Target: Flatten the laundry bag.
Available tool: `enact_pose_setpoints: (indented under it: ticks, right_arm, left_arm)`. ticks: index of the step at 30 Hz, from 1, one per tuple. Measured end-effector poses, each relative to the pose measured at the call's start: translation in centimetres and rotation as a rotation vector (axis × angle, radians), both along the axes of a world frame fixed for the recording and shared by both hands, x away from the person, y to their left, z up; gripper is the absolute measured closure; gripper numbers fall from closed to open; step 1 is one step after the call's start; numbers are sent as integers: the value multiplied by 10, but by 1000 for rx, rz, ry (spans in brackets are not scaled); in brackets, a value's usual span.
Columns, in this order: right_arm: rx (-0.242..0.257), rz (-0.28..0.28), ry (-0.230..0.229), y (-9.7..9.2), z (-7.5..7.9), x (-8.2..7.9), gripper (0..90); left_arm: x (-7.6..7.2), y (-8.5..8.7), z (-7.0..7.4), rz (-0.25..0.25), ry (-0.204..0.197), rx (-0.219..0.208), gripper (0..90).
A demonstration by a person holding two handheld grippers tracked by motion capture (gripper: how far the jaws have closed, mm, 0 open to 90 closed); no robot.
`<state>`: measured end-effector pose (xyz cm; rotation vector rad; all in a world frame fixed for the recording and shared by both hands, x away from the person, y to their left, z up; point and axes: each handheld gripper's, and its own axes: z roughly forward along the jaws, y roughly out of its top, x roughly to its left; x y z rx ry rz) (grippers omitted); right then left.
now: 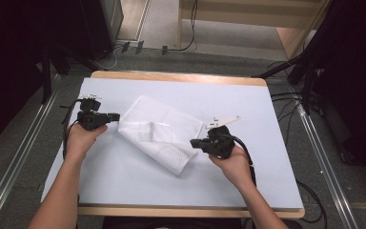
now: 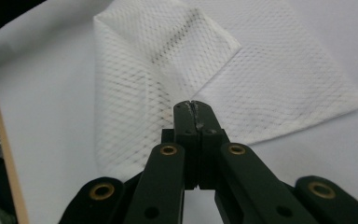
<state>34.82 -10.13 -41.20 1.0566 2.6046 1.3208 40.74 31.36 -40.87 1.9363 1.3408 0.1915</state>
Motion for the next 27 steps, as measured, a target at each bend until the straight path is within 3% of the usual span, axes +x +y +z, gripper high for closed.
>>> enact_pose_setpoints:
  ticks: [6, 10, 13, 27]
  right_arm:
    - [-18, 7, 34, 15, -17, 20, 900]
    - [-60, 28, 46, 30, -27, 36, 900]
    - [-58, 40, 70, 38, -33, 41, 900]
    - [-64, 158, 112, 62, -37, 17, 900]
  left_arm:
    - [-9, -7, 6, -32, 7, -10, 900]
    - [-16, -15, 10, -57, -2, 4, 900]
    - [-20, -20, 10, -72, -5, 9, 900]
    - [-25, -36, 6, -115, 2, 40, 883]
